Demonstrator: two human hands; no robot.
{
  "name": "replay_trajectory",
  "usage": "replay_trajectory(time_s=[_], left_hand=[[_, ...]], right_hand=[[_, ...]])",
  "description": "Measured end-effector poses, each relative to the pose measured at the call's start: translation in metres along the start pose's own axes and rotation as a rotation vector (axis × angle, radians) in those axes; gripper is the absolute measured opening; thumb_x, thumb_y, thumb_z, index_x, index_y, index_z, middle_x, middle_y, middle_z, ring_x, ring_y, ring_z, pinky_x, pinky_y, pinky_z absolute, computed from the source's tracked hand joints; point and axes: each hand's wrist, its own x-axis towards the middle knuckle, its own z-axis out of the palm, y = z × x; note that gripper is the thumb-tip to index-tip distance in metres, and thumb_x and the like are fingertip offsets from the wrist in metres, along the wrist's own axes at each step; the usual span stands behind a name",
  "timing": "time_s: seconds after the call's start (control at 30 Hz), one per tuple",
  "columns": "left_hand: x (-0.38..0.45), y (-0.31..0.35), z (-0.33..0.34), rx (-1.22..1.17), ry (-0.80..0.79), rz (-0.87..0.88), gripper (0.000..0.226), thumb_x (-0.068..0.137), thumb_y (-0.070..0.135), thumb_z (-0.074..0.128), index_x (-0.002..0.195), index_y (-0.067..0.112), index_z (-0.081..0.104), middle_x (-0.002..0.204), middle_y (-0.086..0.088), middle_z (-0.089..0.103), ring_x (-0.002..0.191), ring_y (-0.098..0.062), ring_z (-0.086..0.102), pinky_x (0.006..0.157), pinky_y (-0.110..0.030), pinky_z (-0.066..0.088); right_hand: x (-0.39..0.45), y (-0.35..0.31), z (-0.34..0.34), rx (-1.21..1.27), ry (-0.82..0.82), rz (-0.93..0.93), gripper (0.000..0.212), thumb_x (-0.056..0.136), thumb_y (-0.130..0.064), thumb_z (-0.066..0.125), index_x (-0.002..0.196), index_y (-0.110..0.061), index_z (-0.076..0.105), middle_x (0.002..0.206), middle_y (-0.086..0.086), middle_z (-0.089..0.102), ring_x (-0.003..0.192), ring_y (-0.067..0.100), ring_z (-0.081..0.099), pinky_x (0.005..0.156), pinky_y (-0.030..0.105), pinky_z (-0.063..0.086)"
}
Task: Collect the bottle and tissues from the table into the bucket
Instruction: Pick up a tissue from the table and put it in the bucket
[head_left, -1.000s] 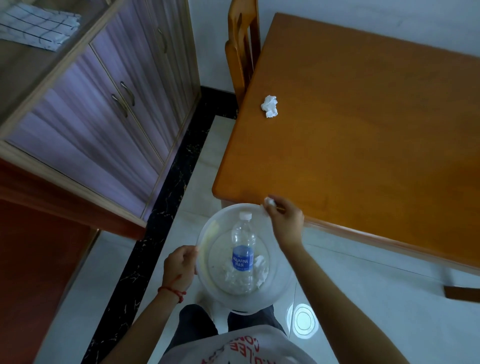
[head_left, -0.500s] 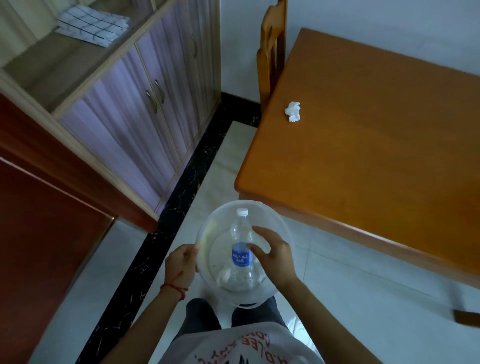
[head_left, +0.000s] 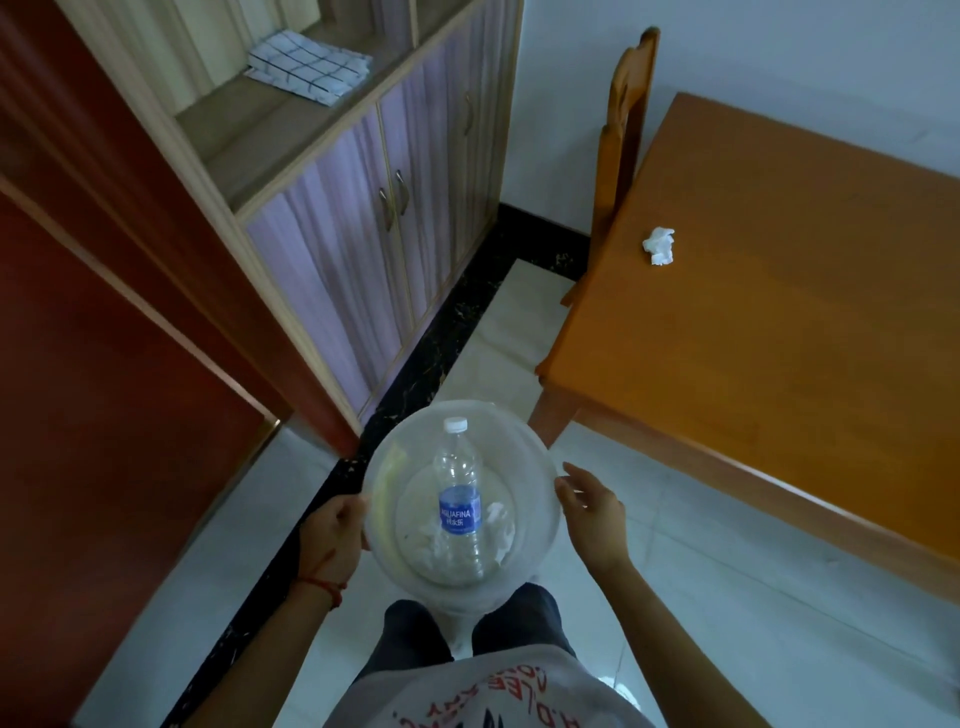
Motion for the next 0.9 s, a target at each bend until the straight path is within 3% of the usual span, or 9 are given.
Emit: replay_trajectory(time_s=[0.2,0.33,0.47,0.53,0.63,0.73,0.83,0.9], left_hand=[[0.016,-0.013,-0.036,-0.011,0.038,-0.021,0.023,0.090,0.014,0.052,0.071,0.008,0.061,0.061,-0.009,0.058,0.056,-0.019,0.052,0.057,-0.025,0.041],[0.034,-0.017,-0.053,-0.040,0.050,-0.058,0.026,0.088,0.021,0.056,0.074,0.001,0.065,0.075,-0.025,0.065,0.066,-0.028,0.056,0.072,-0.044,0.052],[0.058,-0.007,-0.060,-0.088,0.056,-0.097,0.035,0.076,0.038,0.054,0.076,0.006,0.067,0.080,-0.018,0.068,0.081,-0.034,0.062,0.080,-0.051,0.054],[0.074,0.003,-0.058,-0.103,0.063,-0.103,0.027,0.079,0.034,0.057,0.070,0.011,0.066,0.075,-0.014,0.066,0.076,-0.031,0.060,0.080,-0.053,0.053],[0.106,0.023,-0.052,-0.102,0.050,-0.100,0.024,0.079,0.031,0.058,0.059,0.017,0.061,0.065,-0.009,0.060,0.068,-0.027,0.056,0.078,-0.056,0.053],[0.144,0.043,-0.040,-0.097,0.028,-0.093,0.023,0.073,0.039,0.057,0.064,0.018,0.065,0.070,-0.010,0.064,0.073,-0.030,0.060,0.079,-0.056,0.054],[0.180,0.068,-0.029,-0.073,0.002,-0.080,0.032,0.062,0.054,0.056,0.063,0.023,0.064,0.072,-0.009,0.066,0.074,-0.031,0.063,0.076,-0.052,0.056],[0.199,0.089,-0.022,-0.055,-0.010,-0.075,0.030,0.066,0.050,0.059,0.059,0.021,0.062,0.068,-0.010,0.064,0.070,-0.028,0.060,0.072,-0.049,0.055]], right_hand=[[0.000,-0.021,0.033,0.025,-0.036,-0.031,0.023,0.089,-0.016,0.055,0.109,-0.012,0.066,0.098,0.006,0.070,0.084,0.020,0.065,0.085,0.041,0.055],[0.009,-0.035,0.048,0.036,-0.059,-0.050,0.021,0.089,-0.017,0.056,0.105,-0.017,0.068,0.089,-0.003,0.068,0.082,0.017,0.067,0.082,0.039,0.056],[0.031,-0.050,0.057,0.046,-0.070,-0.054,0.021,0.089,-0.018,0.055,0.105,-0.012,0.069,0.088,0.001,0.069,0.075,0.010,0.063,0.078,0.032,0.054],[0.047,-0.058,0.060,0.057,-0.065,-0.068,0.023,0.090,-0.017,0.054,0.107,-0.011,0.067,0.091,0.001,0.067,0.076,0.012,0.063,0.078,0.029,0.054],[0.079,-0.068,0.062,0.074,-0.057,-0.089,0.023,0.090,-0.017,0.054,0.109,-0.010,0.066,0.092,-0.001,0.066,0.074,0.002,0.060,0.069,0.014,0.050],[0.117,-0.077,0.063,0.097,-0.042,-0.065,0.026,0.090,-0.019,0.054,0.110,-0.008,0.066,0.096,0.001,0.067,0.078,0.004,0.061,0.073,0.019,0.051],[0.153,-0.091,0.060,0.122,-0.015,-0.043,0.025,0.090,-0.017,0.055,0.110,-0.007,0.065,0.098,-0.001,0.065,0.078,0.001,0.058,0.066,0.009,0.042],[0.174,-0.100,0.057,0.150,0.006,-0.038,0.024,0.089,-0.017,0.056,0.110,-0.008,0.065,0.096,-0.001,0.065,0.077,0.000,0.057,0.065,0.009,0.043]])
